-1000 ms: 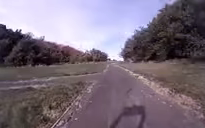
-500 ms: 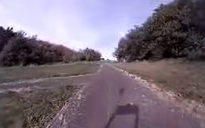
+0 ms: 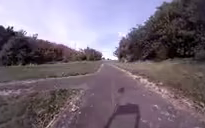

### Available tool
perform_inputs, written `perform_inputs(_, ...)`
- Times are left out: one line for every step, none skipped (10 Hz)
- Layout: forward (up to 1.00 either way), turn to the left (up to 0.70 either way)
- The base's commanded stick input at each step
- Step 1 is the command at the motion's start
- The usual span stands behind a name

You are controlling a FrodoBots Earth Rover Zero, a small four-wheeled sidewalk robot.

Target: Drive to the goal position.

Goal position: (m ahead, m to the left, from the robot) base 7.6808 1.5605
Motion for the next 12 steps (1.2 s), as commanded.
perform_inputs(0.85,0.00)
perform_inputs(0.85,0.00)
perform_inputs(0.85,0.00)
perform_inputs(0.85,0.00)
perform_inputs(0.85,0.00)
perform_inputs(0.85,0.00)
perform_inputs(0.85,0.00)
perform_inputs(0.85,0.00)
perform_inputs(0.85,0.00)
perform_inputs(0.85,0.00)
perform_inputs(0.85,0.00)
perform_inputs(0.85,0.00)
